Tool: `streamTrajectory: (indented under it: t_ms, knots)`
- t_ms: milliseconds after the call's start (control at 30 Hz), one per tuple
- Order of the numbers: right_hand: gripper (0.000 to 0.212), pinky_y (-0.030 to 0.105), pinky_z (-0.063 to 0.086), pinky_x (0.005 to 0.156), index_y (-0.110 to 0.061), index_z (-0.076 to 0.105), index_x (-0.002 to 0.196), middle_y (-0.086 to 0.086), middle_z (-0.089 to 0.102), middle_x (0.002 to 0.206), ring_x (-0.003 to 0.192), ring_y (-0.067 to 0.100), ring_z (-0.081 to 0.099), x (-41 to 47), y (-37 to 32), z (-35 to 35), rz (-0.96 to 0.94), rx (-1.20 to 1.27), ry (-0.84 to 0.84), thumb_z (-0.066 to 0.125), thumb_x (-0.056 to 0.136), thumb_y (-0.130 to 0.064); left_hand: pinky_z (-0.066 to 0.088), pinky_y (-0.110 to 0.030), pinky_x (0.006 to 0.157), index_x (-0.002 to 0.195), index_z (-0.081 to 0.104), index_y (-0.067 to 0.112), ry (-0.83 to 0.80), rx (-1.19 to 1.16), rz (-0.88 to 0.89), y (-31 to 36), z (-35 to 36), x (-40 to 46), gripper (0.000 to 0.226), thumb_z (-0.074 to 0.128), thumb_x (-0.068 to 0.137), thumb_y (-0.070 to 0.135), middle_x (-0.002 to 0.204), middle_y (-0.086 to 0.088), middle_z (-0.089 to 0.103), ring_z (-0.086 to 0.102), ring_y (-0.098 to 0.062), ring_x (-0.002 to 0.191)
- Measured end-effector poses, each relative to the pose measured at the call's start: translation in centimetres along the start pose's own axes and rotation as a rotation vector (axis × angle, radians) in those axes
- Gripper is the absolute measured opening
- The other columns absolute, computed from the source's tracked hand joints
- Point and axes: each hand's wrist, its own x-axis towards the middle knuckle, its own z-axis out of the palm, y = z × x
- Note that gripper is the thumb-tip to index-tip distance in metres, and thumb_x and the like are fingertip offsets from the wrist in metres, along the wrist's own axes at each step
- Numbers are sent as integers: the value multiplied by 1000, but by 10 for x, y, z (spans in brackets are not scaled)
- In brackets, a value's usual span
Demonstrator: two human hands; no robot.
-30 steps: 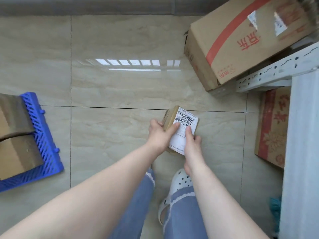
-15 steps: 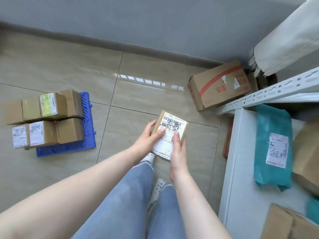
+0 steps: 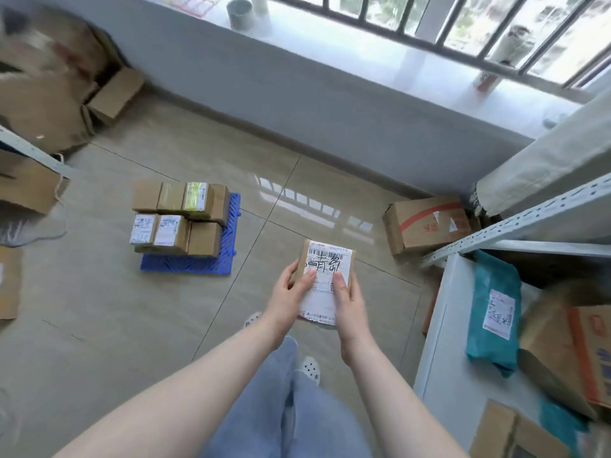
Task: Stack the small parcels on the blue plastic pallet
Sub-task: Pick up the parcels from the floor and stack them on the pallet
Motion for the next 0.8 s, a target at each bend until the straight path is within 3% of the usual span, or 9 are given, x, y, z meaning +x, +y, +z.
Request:
streamTrajectory:
  t_ms: [100, 200, 400, 500, 667, 800]
  knots:
    - [37, 42, 56, 92, -30, 53, 133, -1, 69, 122, 110, 21, 67, -20, -1, 22, 5, -50, -47, 52, 97, -41, 55, -27, 73, 138, 50, 19, 32, 3, 30, 9, -24, -20, 81, 71, 69, 54, 119, 0, 71, 70, -15, 103]
    - [41, 43, 56, 91, -27, 49, 138, 0, 68, 123, 110, 21, 67, -29, 1, 55, 3, -111, -96, 50, 99, -40, 56, -30, 80, 135, 53, 19, 64, -30, 60, 16, -57, -33, 72, 70, 73, 50, 118, 0, 71, 70, -16, 105]
    - [34, 26, 56, 71, -30, 52, 133, -4, 70, 119, 98, 12, 70, -51, 22, 160, 29, -205, -242, 46, 101, -39, 53, -34, 96, 125, 63, 21, 197, -88, 119, 26, -162, -59, 54, 69, 78, 47, 116, 4, 72, 68, -14, 107]
    - [33, 31, 57, 74, -34, 53, 132, -4, 70, 120, 105, 18, 69, -66, 42, 231, 56, -237, -296, 46, 100, -41, 52, -39, 99, 126, 63, 25, 283, -102, 109, 34, -235, -74, 64, 71, 70, 56, 117, 5, 71, 68, -14, 107]
    - [33, 27, 57, 74, -33, 52, 132, -4, 68, 122, 106, 17, 68, -98, 63, 329, 63, -290, -354, 48, 100, -39, 56, -34, 89, 126, 63, 25, 325, -149, 100, 44, -335, -101, 41, 65, 88, 42, 115, 3, 72, 70, -17, 102]
    - [36, 44, 54, 95, -37, 51, 132, -6, 66, 125, 109, 16, 67, -107, 60, 366, 61, -351, -346, 50, 97, -45, 54, -39, 95, 122, 64, 25, 309, -203, 119, 55, -368, -109, 35, 63, 90, 41, 114, 2, 73, 70, -19, 104]
